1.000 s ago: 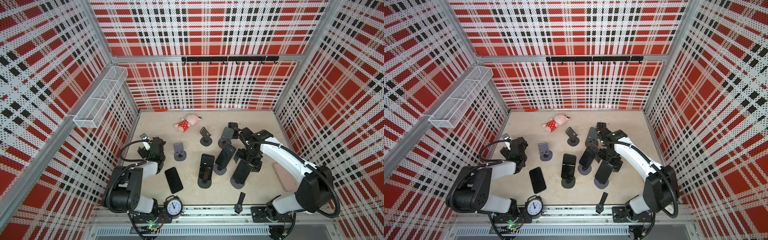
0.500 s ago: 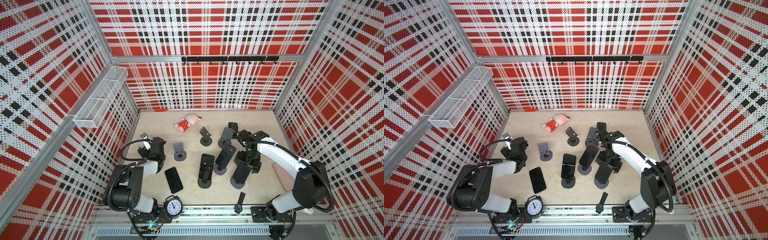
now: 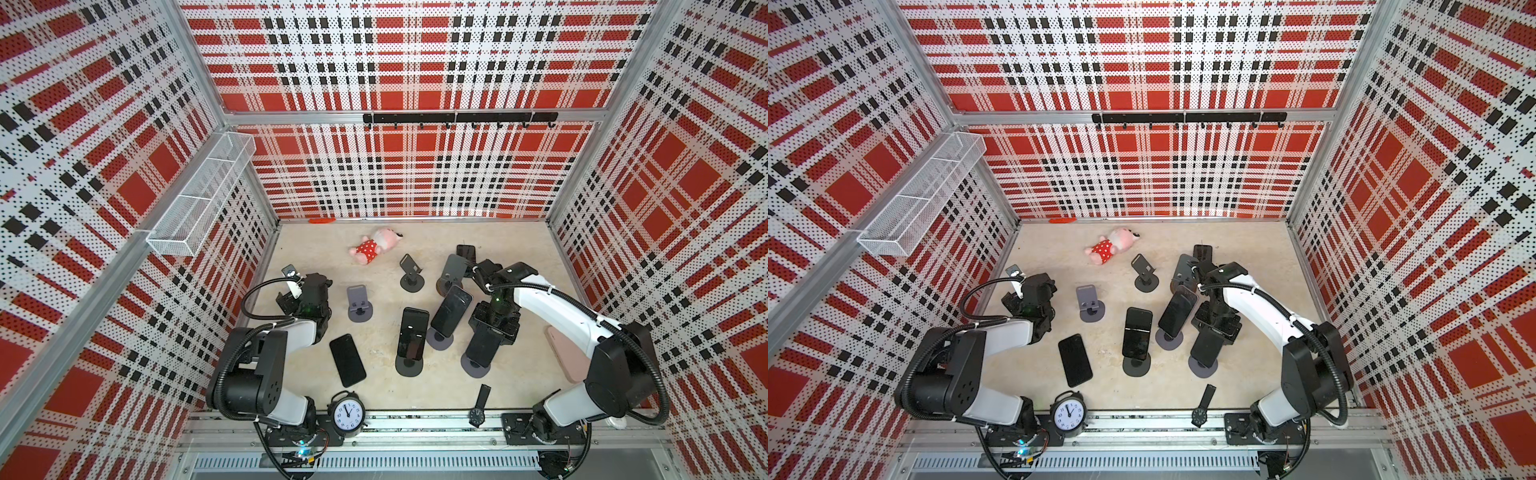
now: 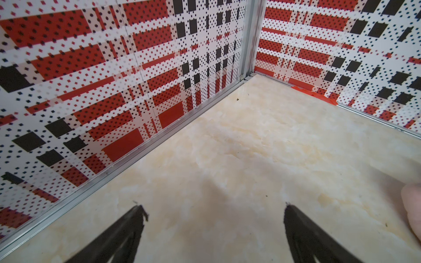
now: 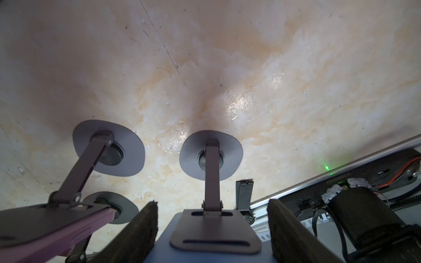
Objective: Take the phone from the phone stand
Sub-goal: 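Close the right gripper on the phone and lift it off the stand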
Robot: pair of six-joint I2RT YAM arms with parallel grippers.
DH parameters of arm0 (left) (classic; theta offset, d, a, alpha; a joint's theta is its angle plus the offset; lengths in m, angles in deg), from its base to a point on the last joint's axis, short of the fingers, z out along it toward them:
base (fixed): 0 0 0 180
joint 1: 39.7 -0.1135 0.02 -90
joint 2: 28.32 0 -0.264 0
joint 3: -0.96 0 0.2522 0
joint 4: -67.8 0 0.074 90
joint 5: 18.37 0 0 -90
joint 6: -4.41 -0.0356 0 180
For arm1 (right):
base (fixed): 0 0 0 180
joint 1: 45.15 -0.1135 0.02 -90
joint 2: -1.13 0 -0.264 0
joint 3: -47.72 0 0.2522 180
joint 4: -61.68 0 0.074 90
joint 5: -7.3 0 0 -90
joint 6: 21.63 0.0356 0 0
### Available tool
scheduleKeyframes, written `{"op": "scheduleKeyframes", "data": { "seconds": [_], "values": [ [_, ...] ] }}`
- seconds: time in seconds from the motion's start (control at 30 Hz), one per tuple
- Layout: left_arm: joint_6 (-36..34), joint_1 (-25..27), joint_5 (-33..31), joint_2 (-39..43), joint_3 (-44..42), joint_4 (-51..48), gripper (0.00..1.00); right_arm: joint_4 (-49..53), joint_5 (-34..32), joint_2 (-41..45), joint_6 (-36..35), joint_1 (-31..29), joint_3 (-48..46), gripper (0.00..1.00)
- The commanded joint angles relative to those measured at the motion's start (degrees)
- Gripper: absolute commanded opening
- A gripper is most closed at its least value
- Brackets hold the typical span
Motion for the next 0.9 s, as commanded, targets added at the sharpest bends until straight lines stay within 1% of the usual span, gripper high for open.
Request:
{"op": "scheduleKeyframes", "data": {
  "seconds": [0.0, 0.33, 0.47, 0.77, 0.87],
  "values": [
    [-0.3, 0.1, -1.0, -0.4, 1.2, -0.4, 0.98, 1.3, -1.4, 2.1, 1.2, -0.6, 0.6, 0.76],
    [-0.2, 0.1, -0.9, -0.3, 1.1, -0.6, 0.98, 0.6, -2.3, 6.3, 0.3, -1.0, -0.3, 0.73],
    [-0.3, 0.2, -1.1, -0.6, 1.5, -1.0, 0.98, 1.7, -4.5, 8.4, -1.0, -0.9, 1.0, 0.70],
    [-0.3, 0.3, -1.1, -0.7, 1.6, -1.2, 0.98, 4.0, -9.5, 9.7, -9.6, -0.8, 9.0, 0.70],
    [-0.5, 0.3, -1.0, -1.0, 1.9, -1.3, 0.98, 4.0, -9.5, 9.7, -14.4, 0.4, 12.0, 0.70]
  ]
}}
